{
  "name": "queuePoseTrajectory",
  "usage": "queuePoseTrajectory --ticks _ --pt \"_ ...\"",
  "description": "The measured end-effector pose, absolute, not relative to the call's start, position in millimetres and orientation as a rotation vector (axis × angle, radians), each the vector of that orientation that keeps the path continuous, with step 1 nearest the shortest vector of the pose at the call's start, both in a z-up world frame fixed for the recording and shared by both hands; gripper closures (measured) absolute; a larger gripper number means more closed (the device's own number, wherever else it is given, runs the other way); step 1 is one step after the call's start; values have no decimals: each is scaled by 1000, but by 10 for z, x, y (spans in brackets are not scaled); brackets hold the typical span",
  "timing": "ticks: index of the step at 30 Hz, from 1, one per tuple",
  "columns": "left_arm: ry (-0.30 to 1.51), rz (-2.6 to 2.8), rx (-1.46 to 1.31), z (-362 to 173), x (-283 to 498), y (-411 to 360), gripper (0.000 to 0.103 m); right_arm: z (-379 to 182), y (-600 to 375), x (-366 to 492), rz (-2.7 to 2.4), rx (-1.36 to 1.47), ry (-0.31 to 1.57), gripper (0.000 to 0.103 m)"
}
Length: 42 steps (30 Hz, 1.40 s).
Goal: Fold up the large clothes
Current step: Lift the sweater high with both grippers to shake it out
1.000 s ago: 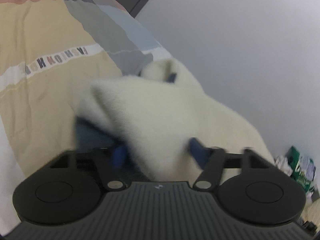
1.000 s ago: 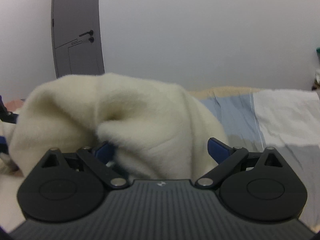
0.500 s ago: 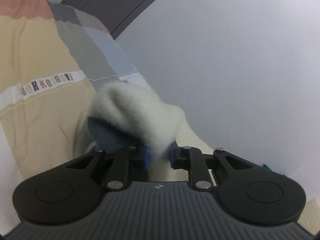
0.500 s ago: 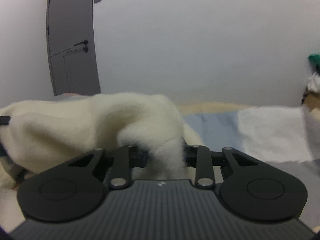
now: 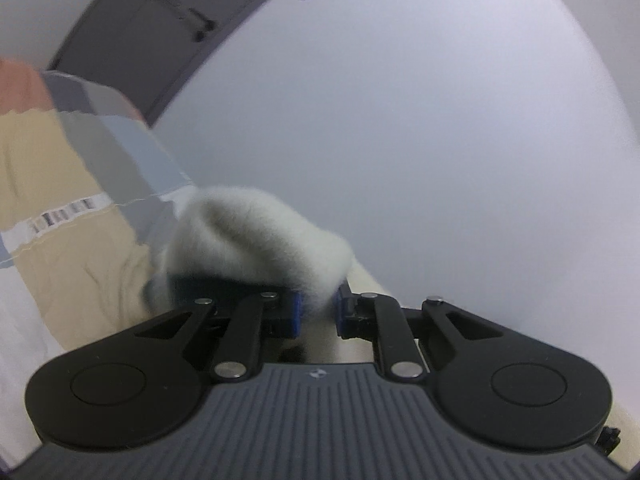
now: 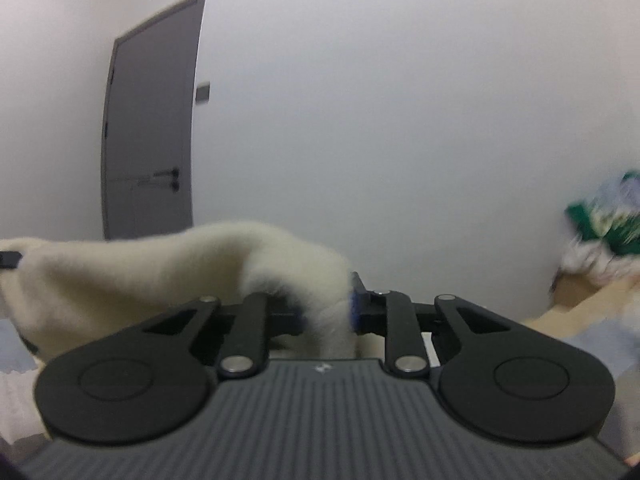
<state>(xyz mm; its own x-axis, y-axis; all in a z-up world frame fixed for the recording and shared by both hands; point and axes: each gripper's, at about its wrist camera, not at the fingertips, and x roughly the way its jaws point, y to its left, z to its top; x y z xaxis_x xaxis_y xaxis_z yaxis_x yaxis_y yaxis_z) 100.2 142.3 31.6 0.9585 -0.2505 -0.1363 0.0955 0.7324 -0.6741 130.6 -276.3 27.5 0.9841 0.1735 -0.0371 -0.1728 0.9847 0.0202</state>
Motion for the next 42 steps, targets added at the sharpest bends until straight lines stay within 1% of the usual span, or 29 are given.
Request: queuePoseTrajectory --ticks 6,9,13,16,18,20,22,23,24,25,26,27,28,30,31,32,33,40,42 --pt "237 -290 -656 427 516 1104 85 364 -3179 907 164 126 78 82" --pt "303 -291 -640 332 440 1005 85 276 -3265 930 150 156 168 82" --pt "461 -251 -626 21 656 881 84 -95 -3325 1406 141 222 396 82" --pt "595 -215 -639 -292 954 803 82 -526 -3413 1727 115 327 573 82" --pt "635 -200 -644 -476 1142 778 80 -760 -3444 1888 89 387 641 79" --pt "635 -194 -650 -613 1342 831 79 -935 -3475 1967 71 451 678 76" --pt "618 -181 -649 -658 1441 846 77 -972 -3470 2020 71 465 677 74" --pt "612 -174 -648 -678 1478 871 76 -970 -3475 2036 68 450 670 68" --pt "607 -167 -658 -709 1517 918 75 -951 -3437 1990 58 435 666 59" --pt "607 -163 -675 -775 1592 963 75 -922 -3407 1951 49 428 665 54" --pt "608 -163 -692 -784 1650 997 73 -894 -3387 1895 50 429 665 46" --pt "609 -166 -705 -795 1649 1015 70 -866 -3419 1865 59 433 667 41" --pt "610 -169 -710 -791 1629 988 67 -833 -3467 1838 73 440 669 41" --pt "611 -183 -705 -766 1616 953 52 -744 -3516 1699 92 455 668 40" --pt "609 -187 -691 -726 1570 911 50 -710 -3529 1630 101 469 669 39" --pt "608 -187 -675 -706 1526 879 48 -694 -3537 1560 118 491 664 34" --pt "609 -184 -660 -684 1494 843 47 -692 -3530 1487 130 504 659 32" --pt "614 -166 -637 -631 1338 773 44 -710 -3225 1232 172 422 653 32" --pt "613 -165 -635 -626 1320 769 44 -638 -3183 1168 140 399 600 32"
